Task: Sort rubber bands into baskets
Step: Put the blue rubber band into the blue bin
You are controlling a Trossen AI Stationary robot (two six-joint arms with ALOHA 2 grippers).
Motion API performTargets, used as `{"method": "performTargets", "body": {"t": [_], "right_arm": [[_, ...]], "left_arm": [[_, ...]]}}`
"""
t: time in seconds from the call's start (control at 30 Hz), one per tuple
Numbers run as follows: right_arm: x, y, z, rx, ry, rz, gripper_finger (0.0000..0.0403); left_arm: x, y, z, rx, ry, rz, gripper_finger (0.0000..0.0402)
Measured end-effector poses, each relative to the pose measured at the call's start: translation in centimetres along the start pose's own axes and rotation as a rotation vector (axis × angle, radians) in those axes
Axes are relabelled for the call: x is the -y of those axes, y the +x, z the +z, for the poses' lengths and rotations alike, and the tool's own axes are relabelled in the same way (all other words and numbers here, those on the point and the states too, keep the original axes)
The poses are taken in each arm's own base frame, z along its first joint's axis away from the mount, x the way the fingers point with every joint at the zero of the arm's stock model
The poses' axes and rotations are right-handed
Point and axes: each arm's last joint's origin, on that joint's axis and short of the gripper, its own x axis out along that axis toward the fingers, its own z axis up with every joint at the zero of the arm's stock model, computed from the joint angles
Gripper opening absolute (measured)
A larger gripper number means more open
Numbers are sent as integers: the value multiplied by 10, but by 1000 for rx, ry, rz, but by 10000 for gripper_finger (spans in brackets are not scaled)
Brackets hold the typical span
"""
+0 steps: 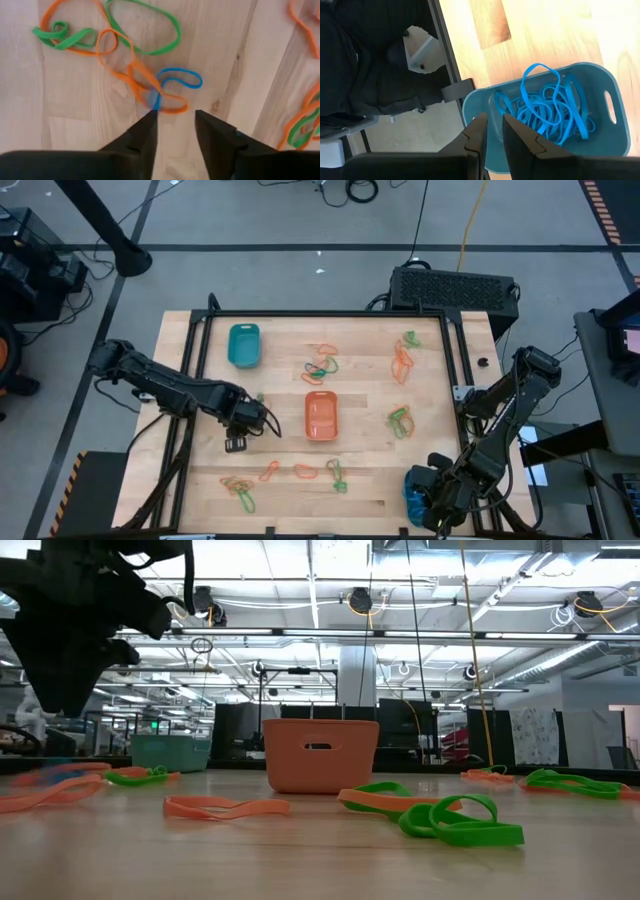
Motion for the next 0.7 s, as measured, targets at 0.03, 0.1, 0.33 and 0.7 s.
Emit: {"method": "performTargets", "body": {"t": [0.03,0.1,0.33,0.7], "right_arm": [[0,0,0,0,0,-1,52],[0,0,0,0,0,-1,52],[0,0,1,27,0,-8,52],[7,-1,24,194,-62,-66,52]], "left_arm": [[0,0,0,0,1,1,151],[0,0,1,8,11,5,165],[16,9,6,136,115,-76,178],[19,51,1,-12,129,4,178]]}}
